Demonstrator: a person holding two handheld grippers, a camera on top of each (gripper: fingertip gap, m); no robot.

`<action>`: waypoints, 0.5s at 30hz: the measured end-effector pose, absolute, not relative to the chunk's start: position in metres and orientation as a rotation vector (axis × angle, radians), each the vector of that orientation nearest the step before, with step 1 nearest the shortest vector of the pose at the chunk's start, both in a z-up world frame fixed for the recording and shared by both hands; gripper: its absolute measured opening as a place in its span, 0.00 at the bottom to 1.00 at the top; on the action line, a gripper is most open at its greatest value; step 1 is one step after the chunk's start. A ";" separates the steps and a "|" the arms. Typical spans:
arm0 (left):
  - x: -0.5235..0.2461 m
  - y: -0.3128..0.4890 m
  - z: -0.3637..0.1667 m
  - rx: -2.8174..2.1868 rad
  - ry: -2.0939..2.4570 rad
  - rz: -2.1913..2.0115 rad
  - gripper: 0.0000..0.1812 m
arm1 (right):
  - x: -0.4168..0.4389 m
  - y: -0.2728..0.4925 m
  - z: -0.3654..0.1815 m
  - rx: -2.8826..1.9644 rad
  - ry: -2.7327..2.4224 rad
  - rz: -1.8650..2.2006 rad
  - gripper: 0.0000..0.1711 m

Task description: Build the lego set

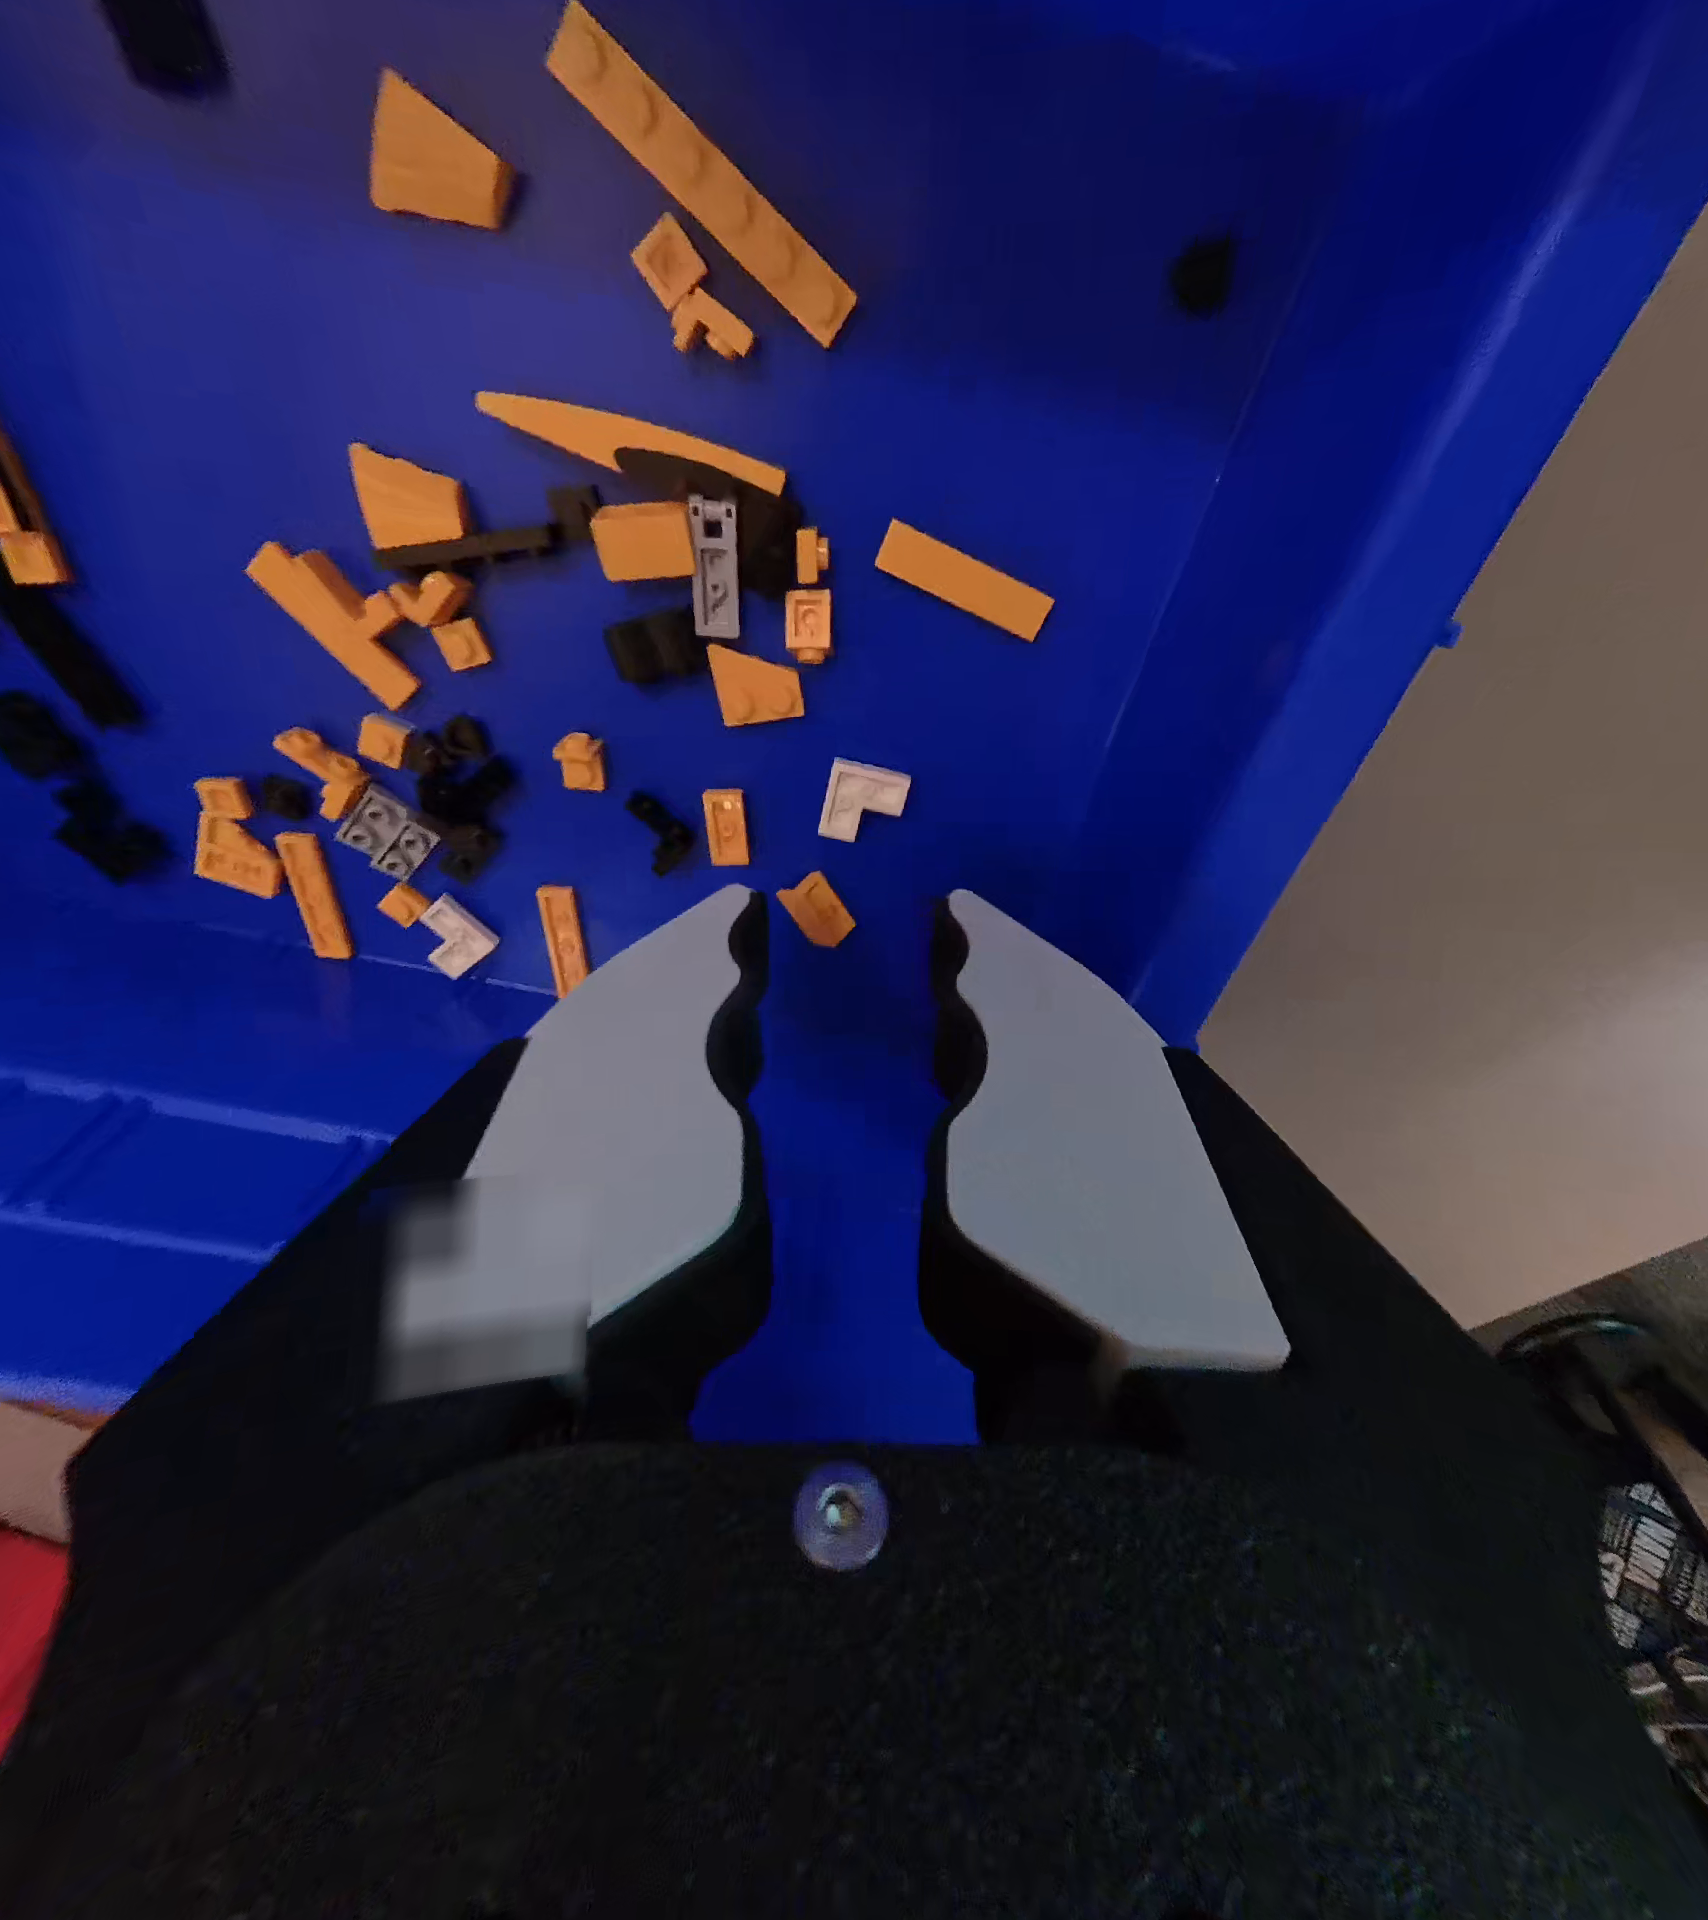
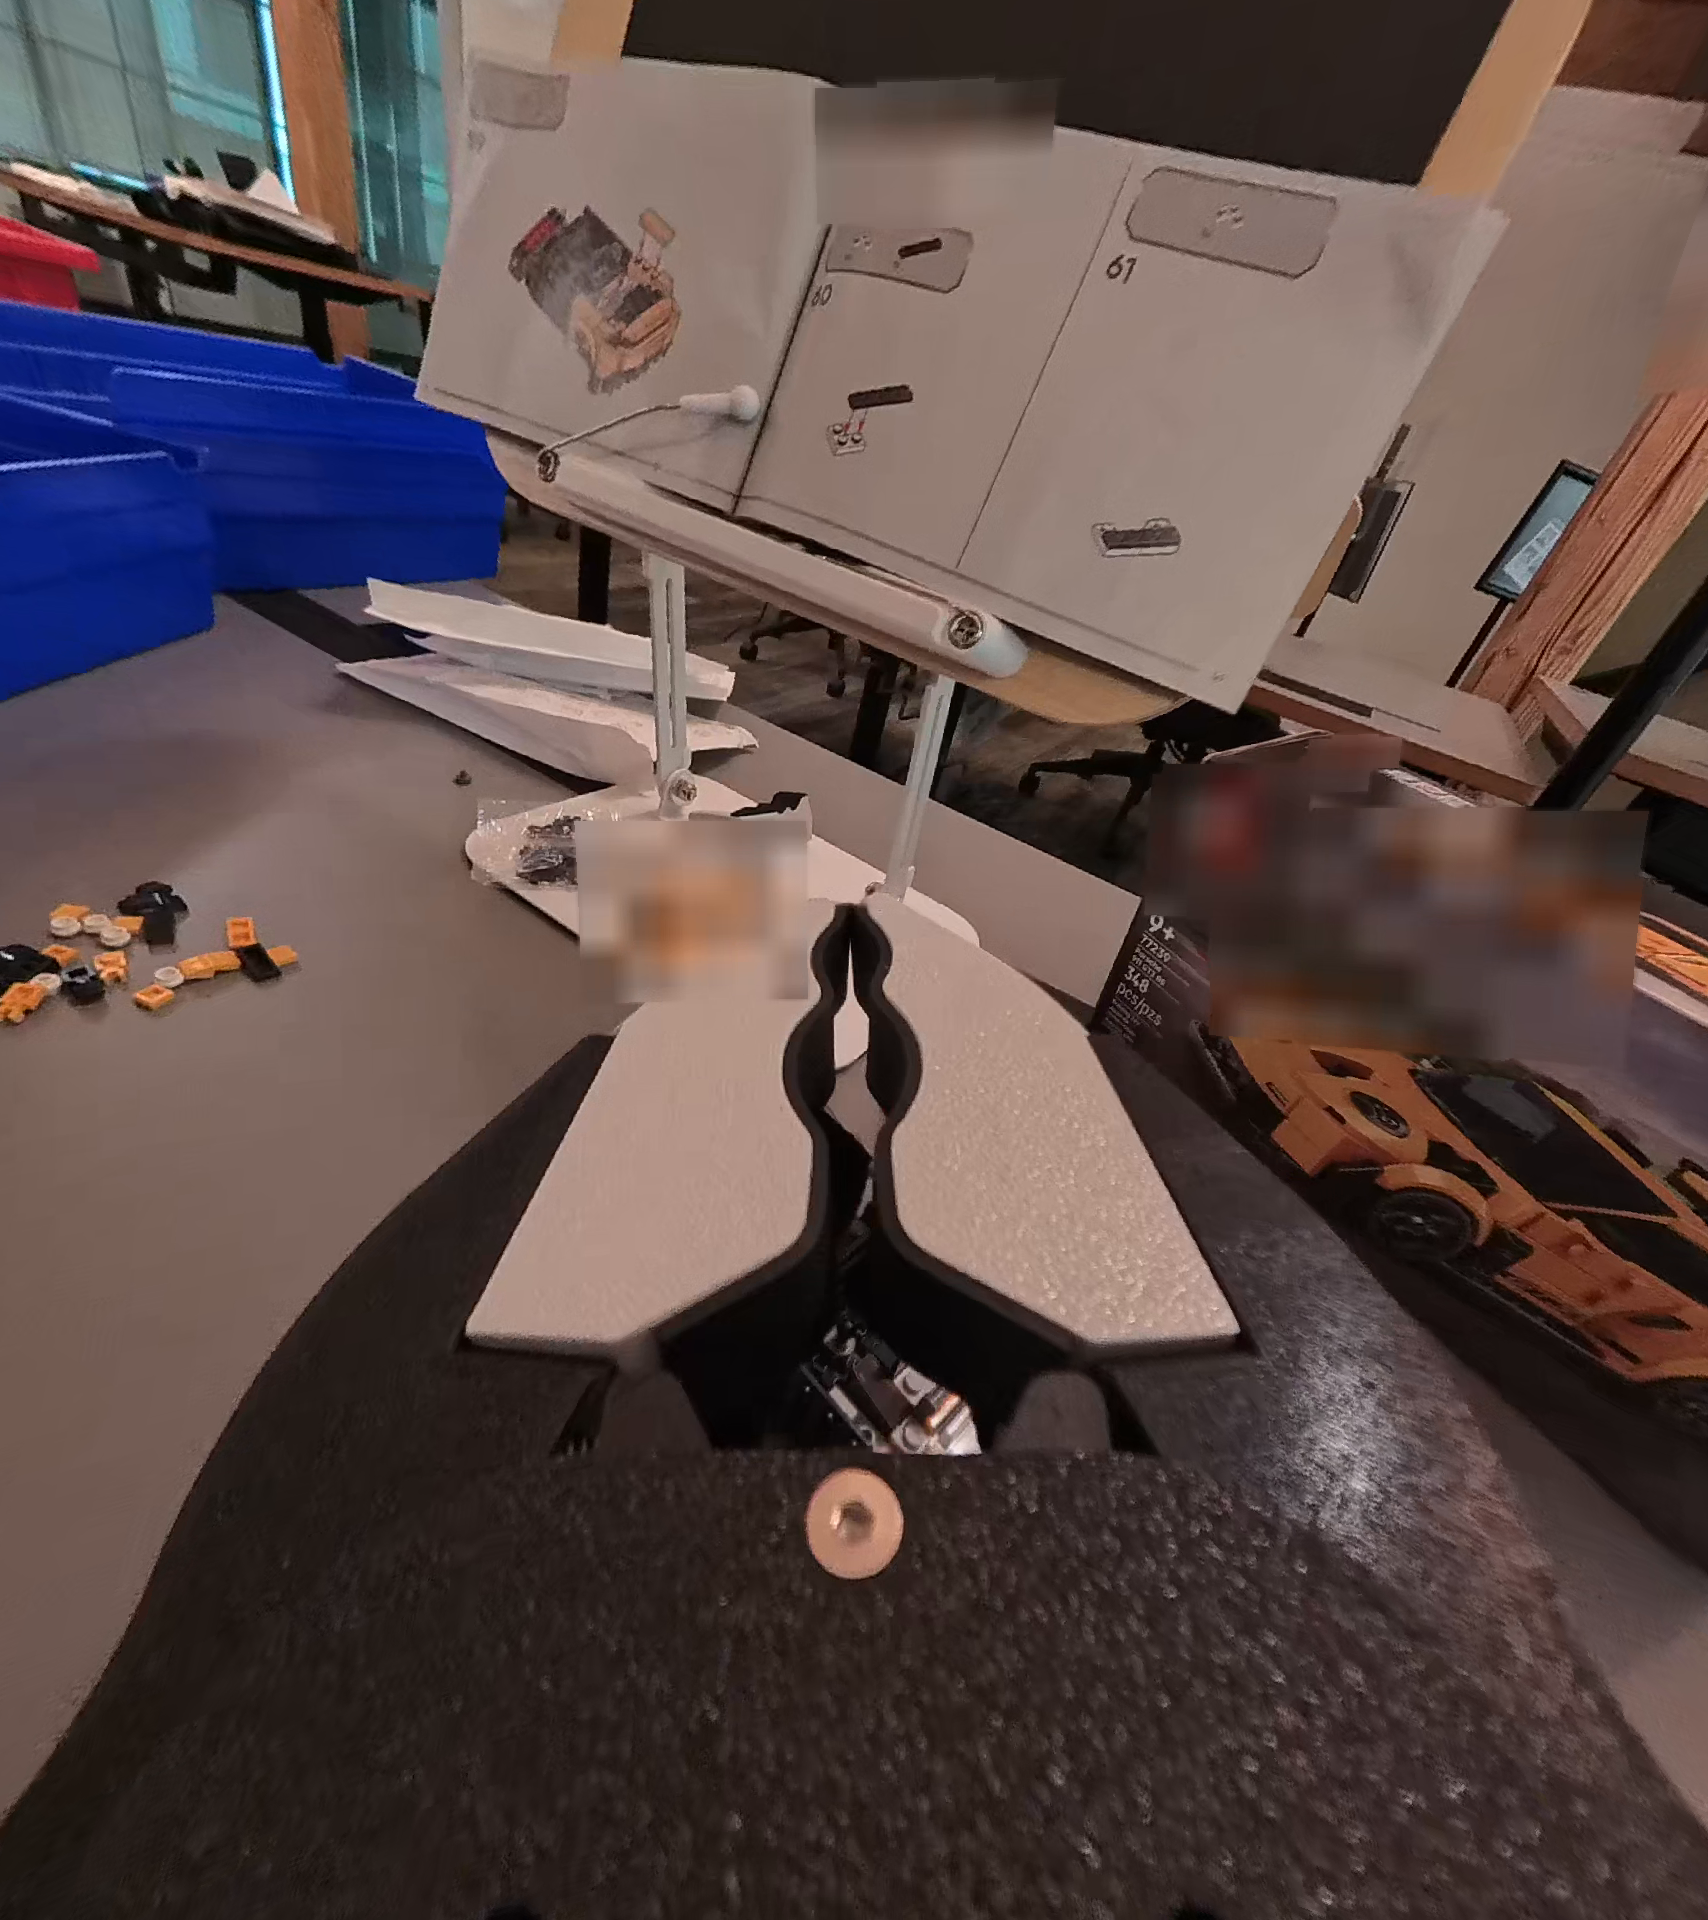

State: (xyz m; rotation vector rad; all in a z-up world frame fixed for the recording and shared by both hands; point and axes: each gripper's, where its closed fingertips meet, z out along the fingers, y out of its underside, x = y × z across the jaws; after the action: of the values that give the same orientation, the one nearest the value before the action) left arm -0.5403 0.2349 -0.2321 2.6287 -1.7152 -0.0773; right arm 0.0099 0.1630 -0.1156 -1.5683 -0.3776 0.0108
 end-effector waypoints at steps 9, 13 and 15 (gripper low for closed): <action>-0.533 0.234 -0.257 2.541 -1.726 -0.088 0.20 | 0.010 0.165 -0.124 -1.599 -0.389 0.019 0.00; -0.532 0.233 -0.265 2.521 -1.726 -0.091 0.21 | 0.010 0.166 -0.127 -1.607 -0.393 0.021 0.00; -0.531 0.234 -0.265 2.528 -1.724 -0.085 0.19 | 0.009 0.166 -0.128 -1.612 -0.395 0.022 0.00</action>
State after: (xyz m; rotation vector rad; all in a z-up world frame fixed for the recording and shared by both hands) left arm -0.5309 0.2342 -0.2651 2.5277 -1.7240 -0.0848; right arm 0.0092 0.1659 -0.1279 -1.6116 -0.3952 0.0223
